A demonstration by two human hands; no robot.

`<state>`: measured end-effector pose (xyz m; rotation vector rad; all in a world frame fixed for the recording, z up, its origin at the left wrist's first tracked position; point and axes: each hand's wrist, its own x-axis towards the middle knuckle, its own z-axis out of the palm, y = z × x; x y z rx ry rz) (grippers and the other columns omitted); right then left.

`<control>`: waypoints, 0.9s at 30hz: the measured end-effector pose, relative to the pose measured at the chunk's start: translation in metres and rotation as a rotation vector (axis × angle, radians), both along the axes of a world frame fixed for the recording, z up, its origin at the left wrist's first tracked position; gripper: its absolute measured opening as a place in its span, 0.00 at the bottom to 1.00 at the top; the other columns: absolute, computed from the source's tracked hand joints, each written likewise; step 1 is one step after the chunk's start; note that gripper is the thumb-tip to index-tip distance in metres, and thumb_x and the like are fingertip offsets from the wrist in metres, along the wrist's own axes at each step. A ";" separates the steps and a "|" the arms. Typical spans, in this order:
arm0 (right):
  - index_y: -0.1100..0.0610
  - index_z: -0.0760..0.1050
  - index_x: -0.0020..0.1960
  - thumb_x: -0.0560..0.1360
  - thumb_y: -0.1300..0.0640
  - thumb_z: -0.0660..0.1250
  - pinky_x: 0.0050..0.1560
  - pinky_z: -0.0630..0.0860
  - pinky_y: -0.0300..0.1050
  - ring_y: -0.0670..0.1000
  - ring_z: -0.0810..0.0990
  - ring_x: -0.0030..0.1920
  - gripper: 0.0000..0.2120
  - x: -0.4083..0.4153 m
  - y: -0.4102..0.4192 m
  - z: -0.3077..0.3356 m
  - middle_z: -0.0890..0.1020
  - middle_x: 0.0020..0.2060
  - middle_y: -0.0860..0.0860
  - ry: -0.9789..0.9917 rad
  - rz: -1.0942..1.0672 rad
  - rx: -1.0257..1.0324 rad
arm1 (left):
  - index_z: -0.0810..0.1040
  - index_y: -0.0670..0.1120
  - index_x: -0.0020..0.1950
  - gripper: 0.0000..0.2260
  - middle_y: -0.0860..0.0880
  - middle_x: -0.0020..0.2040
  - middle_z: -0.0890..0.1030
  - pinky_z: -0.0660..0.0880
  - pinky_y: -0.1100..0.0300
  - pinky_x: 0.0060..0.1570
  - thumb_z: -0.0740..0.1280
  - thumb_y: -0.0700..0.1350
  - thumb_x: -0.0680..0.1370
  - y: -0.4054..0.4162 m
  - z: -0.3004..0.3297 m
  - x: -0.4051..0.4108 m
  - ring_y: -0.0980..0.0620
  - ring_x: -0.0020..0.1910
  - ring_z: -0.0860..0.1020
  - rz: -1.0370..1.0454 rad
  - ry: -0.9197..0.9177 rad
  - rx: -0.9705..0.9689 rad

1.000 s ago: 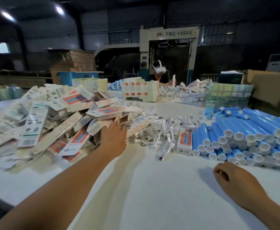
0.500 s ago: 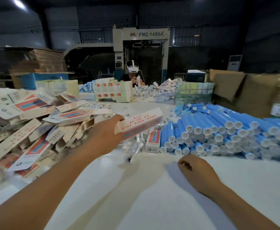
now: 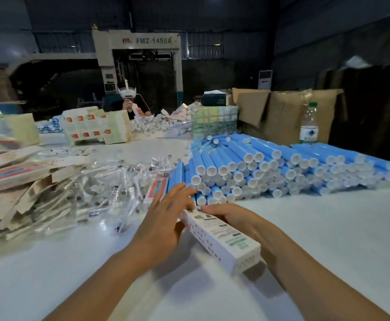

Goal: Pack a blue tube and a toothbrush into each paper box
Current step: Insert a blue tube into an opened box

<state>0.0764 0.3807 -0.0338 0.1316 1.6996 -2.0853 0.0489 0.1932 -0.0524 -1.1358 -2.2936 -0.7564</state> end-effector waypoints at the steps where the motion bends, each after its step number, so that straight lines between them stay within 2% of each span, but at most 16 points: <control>1: 0.62 0.78 0.44 0.68 0.56 0.70 0.33 0.75 0.40 0.50 0.79 0.32 0.09 -0.002 0.000 -0.002 0.82 0.35 0.55 -0.023 -0.013 -0.039 | 0.76 0.44 0.59 0.19 0.55 0.69 0.67 0.50 0.47 0.74 0.65 0.28 0.72 0.000 -0.001 -0.001 0.50 0.75 0.57 0.015 0.032 -0.001; 3: 0.60 0.79 0.42 0.67 0.57 0.71 0.35 0.67 0.39 0.50 0.73 0.33 0.08 -0.005 -0.001 -0.006 0.79 0.34 0.54 -0.037 -0.073 -0.077 | 0.77 0.45 0.60 0.24 0.54 0.70 0.66 0.51 0.50 0.72 0.59 0.28 0.68 0.000 0.002 0.000 0.47 0.72 0.60 0.029 0.064 0.060; 4: 0.60 0.79 0.41 0.70 0.57 0.69 0.32 0.64 0.38 0.49 0.70 0.31 0.05 -0.006 -0.003 -0.007 0.78 0.32 0.53 -0.030 -0.112 -0.077 | 0.77 0.48 0.60 0.26 0.56 0.69 0.66 0.52 0.56 0.72 0.57 0.31 0.66 0.000 0.009 0.002 0.49 0.70 0.61 0.040 0.013 0.142; 5: 0.59 0.78 0.41 0.72 0.57 0.67 0.26 0.63 0.36 0.47 0.68 0.28 0.06 -0.007 -0.003 -0.007 0.77 0.31 0.52 -0.022 -0.156 -0.063 | 0.75 0.53 0.59 0.25 0.59 0.67 0.67 0.54 0.63 0.70 0.55 0.35 0.67 -0.002 0.017 0.005 0.54 0.68 0.63 0.056 -0.088 0.222; 6: 0.58 0.78 0.42 0.73 0.56 0.66 0.22 0.61 0.36 0.47 0.67 0.25 0.06 -0.007 -0.005 -0.006 0.77 0.31 0.51 -0.020 -0.191 -0.038 | 0.73 0.59 0.57 0.22 0.62 0.64 0.69 0.58 0.65 0.68 0.55 0.40 0.68 -0.004 0.024 0.009 0.57 0.65 0.65 0.048 -0.217 0.281; 7: 0.58 0.77 0.43 0.73 0.55 0.66 0.21 0.61 0.35 0.46 0.67 0.23 0.06 -0.007 -0.007 -0.006 0.76 0.31 0.51 -0.020 -0.217 -0.003 | 0.71 0.64 0.56 0.17 0.64 0.60 0.72 0.63 0.62 0.65 0.55 0.48 0.70 -0.004 0.030 0.012 0.59 0.62 0.69 0.050 -0.318 0.295; 8: 0.57 0.77 0.44 0.72 0.54 0.67 0.23 0.60 0.35 0.46 0.67 0.22 0.06 -0.005 -0.011 -0.007 0.75 0.30 0.51 -0.025 -0.230 0.035 | 0.69 0.67 0.55 0.15 0.64 0.57 0.73 0.68 0.58 0.60 0.57 0.57 0.69 -0.006 0.034 0.015 0.59 0.58 0.72 0.076 -0.357 0.249; 9: 0.58 0.76 0.44 0.71 0.54 0.67 0.25 0.60 0.36 0.47 0.67 0.22 0.07 -0.004 -0.015 -0.008 0.74 0.29 0.51 -0.025 -0.239 0.058 | 0.67 0.69 0.58 0.20 0.63 0.55 0.74 0.71 0.57 0.55 0.58 0.66 0.66 -0.007 0.037 0.018 0.60 0.55 0.74 0.136 -0.355 0.140; 11: 0.60 0.77 0.45 0.71 0.56 0.68 0.23 0.63 0.35 0.49 0.69 0.20 0.07 0.001 -0.024 -0.009 0.73 0.25 0.51 0.002 -0.255 0.010 | 0.60 0.67 0.70 0.39 0.63 0.62 0.70 0.70 0.57 0.52 0.57 0.75 0.60 -0.006 0.039 0.027 0.59 0.59 0.72 0.307 -0.311 -0.168; 13: 0.61 0.76 0.44 0.72 0.59 0.67 0.21 0.68 0.35 0.50 0.72 0.20 0.05 0.005 -0.032 -0.010 0.73 0.25 0.52 0.052 -0.251 -0.062 | 0.49 0.59 0.76 0.47 0.59 0.73 0.60 0.68 0.57 0.56 0.57 0.76 0.62 -0.002 0.038 0.031 0.56 0.68 0.66 0.446 -0.221 -0.399; 15: 0.59 0.77 0.45 0.72 0.58 0.67 0.24 0.71 0.38 0.49 0.74 0.23 0.04 0.008 -0.037 -0.012 0.75 0.27 0.51 0.112 -0.216 -0.033 | 0.44 0.54 0.77 0.46 0.56 0.76 0.55 0.68 0.57 0.57 0.57 0.73 0.68 0.003 0.032 0.030 0.54 0.70 0.64 0.505 -0.135 -0.465; 19: 0.55 0.78 0.49 0.74 0.59 0.68 0.25 0.71 0.39 0.49 0.74 0.26 0.04 0.011 -0.042 -0.016 0.78 0.29 0.49 0.225 -0.173 0.042 | 0.42 0.51 0.77 0.39 0.53 0.72 0.64 0.69 0.56 0.55 0.56 0.66 0.75 0.007 0.022 0.024 0.52 0.67 0.68 0.592 -0.093 -0.474; 23: 0.55 0.77 0.52 0.76 0.57 0.68 0.25 0.73 0.40 0.48 0.76 0.27 0.05 0.016 -0.041 -0.014 0.79 0.30 0.49 0.291 -0.160 0.101 | 0.41 0.51 0.77 0.40 0.55 0.70 0.64 0.69 0.57 0.50 0.58 0.66 0.75 0.010 0.018 0.025 0.52 0.66 0.68 0.629 -0.145 -0.462; 25: 0.56 0.77 0.51 0.75 0.52 0.68 0.26 0.73 0.41 0.49 0.75 0.27 0.08 0.018 -0.040 -0.010 0.79 0.32 0.51 0.287 -0.149 0.206 | 0.41 0.52 0.77 0.39 0.55 0.70 0.64 0.68 0.58 0.48 0.58 0.65 0.75 0.008 0.018 0.024 0.52 0.65 0.69 0.628 -0.158 -0.433; 27: 0.57 0.77 0.46 0.74 0.44 0.67 0.25 0.71 0.39 0.48 0.74 0.25 0.15 0.021 -0.032 0.001 0.79 0.32 0.52 0.241 -0.123 0.417 | 0.42 0.53 0.76 0.36 0.55 0.70 0.65 0.69 0.57 0.48 0.60 0.62 0.76 0.003 0.019 0.023 0.52 0.64 0.70 0.605 -0.151 -0.398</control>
